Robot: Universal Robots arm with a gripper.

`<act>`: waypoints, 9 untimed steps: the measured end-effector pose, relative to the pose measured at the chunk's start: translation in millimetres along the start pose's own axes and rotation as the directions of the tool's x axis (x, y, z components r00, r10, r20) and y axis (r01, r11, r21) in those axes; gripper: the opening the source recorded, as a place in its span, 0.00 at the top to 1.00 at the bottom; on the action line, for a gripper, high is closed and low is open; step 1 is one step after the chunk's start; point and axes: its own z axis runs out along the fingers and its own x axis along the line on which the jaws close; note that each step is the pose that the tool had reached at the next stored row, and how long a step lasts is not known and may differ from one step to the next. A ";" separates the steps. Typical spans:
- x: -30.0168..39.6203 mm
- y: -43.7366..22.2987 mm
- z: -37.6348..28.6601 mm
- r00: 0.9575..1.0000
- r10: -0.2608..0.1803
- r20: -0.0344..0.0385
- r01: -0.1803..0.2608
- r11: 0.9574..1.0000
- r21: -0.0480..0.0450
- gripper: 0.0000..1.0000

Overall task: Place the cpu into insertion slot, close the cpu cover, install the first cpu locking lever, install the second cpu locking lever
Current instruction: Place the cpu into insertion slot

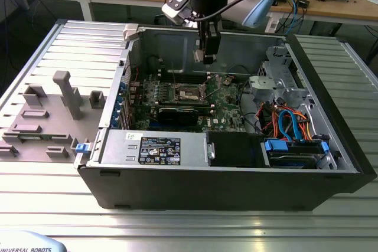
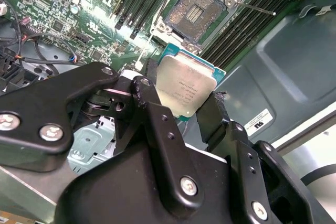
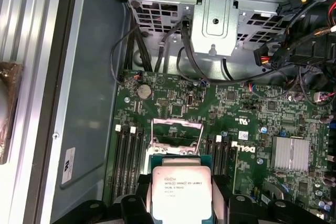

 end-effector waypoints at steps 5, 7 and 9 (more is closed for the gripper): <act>0.0 -0.3 0.8 1.000 0.000 0.000 0.000 1.000 0.000 0.46; 0.0 -0.6 1.2 1.000 0.000 0.000 0.000 1.000 0.000 0.46; 0.1 -1.1 1.6 1.000 0.000 0.000 0.000 1.000 0.000 0.46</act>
